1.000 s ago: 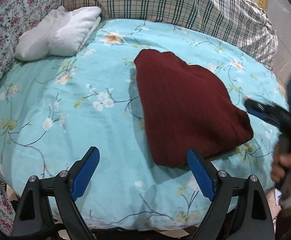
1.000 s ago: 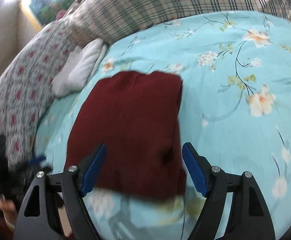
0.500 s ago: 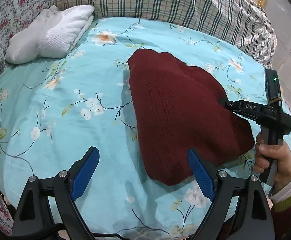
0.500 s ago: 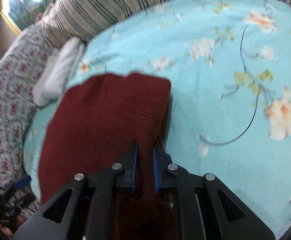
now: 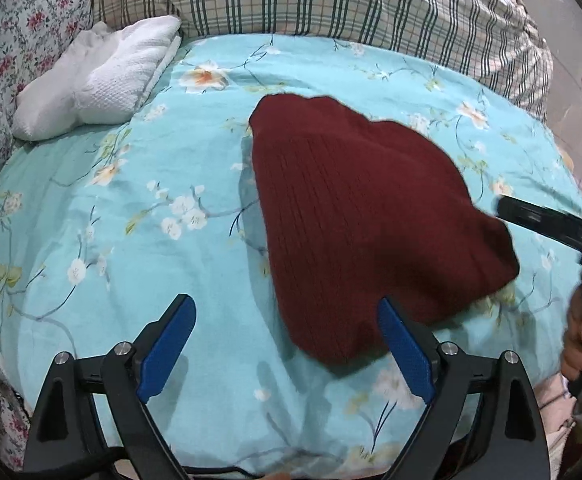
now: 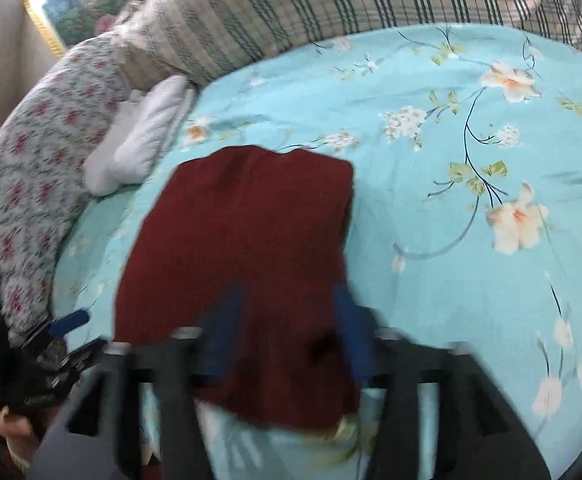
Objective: Fold large clothes
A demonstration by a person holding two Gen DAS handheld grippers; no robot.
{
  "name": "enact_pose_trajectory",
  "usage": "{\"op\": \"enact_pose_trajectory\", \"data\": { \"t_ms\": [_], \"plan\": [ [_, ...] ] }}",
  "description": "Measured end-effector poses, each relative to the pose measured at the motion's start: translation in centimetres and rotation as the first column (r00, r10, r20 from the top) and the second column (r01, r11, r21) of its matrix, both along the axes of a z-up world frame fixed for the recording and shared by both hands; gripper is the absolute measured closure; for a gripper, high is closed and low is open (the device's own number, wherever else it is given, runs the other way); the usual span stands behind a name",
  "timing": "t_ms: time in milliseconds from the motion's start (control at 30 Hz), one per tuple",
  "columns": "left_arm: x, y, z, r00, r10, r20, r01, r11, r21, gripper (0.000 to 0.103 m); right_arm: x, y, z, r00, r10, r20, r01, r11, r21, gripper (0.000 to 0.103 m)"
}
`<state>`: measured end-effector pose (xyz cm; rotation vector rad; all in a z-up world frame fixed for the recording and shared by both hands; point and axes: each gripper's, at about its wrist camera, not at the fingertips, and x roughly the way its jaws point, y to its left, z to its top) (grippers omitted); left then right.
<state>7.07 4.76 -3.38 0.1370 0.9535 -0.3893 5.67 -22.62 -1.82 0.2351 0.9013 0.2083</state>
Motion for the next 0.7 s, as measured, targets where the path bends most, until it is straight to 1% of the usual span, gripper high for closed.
{"op": "enact_pose_trajectory", "data": {
  "t_ms": [67, 167, 200, 267, 367, 467, 500, 567, 600, 633, 700],
  "plan": [
    [-1.0, 0.3, -0.6, 1.0, -0.005, -0.009, 0.006, 1.0, 0.017, 0.01, -2.2, 1.3, 0.1, 0.998, 0.06, -0.001, -0.06, 0.998, -0.029, 0.035],
    [-2.2, 0.6, -1.5, 1.0, -0.015, -0.025, 0.016, 0.999, 0.043, 0.01, -5.2, 2.7, -0.7, 0.991, 0.129, -0.042, -0.132, 0.988, -0.074, 0.026],
    [-2.7, 0.7, -1.7, 0.999, -0.024, -0.024, 0.025, 0.999, 0.049, 0.01, -6.0, 2.9, -1.0, 0.989, 0.14, -0.054, -0.144, 0.986, -0.085, 0.023],
    [-3.5, 0.8, -1.7, 0.999, -0.034, -0.018, 0.035, 0.997, 0.064, 0.01, -7.2, 3.4, -1.3, 0.985, 0.154, -0.081, -0.162, 0.981, -0.11, 0.023],
    [-4.6, 1.3, -0.2, 0.999, -0.04, 0.017, 0.039, 0.998, 0.053, 0.01, -8.5, 3.7, -0.8, 0.983, 0.16, -0.095, -0.171, 0.977, -0.129, 0.023],
    [-5.7, 1.5, 2.3, 0.996, -0.048, 0.074, 0.044, 0.998, 0.054, 0.01, -9.8, 3.9, 1.6, 0.982, 0.181, -0.058, -0.187, 0.971, -0.152, 0.021],
    [-5.9, 1.5, 3.2, 0.994, -0.05, 0.098, 0.044, 0.997, 0.061, 0.009, -10.0, 4.0, 2.5, 0.982, 0.188, -0.037, -0.191, 0.968, -0.161, 0.017],
    [-6.3, 1.2, 4.4, 0.989, -0.058, 0.139, 0.048, 0.996, 0.075, 0.006, -10.2, 4.0, 3.8, 0.981, 0.192, -0.004, -0.19, 0.965, -0.179, 0.004],
    [-6.4, 1.1, 4.7, 0.987, -0.062, 0.148, 0.051, 0.996, 0.076, 0.005, -10.2, 4.0, 4.1, 0.981, 0.192, 0.019, -0.185, 0.964, -0.189, 0.0],
    [-6.4, 0.9, 4.8, 0.985, -0.065, 0.157, 0.054, 0.996, 0.075, 0.005, -10.1, 4.1, 4.1, 0.981, 0.19, 0.024, -0.182, 0.964, -0.193, 0.0],
    [-6.1, 0.4, 4.3, 0.987, -0.064, 0.146, 0.051, 0.995, 0.091, 0.005, -9.6, 4.1, 3.4, 0.985, 0.173, 0.006, -0.168, 0.965, -0.199, 0.0]
  ]
}}
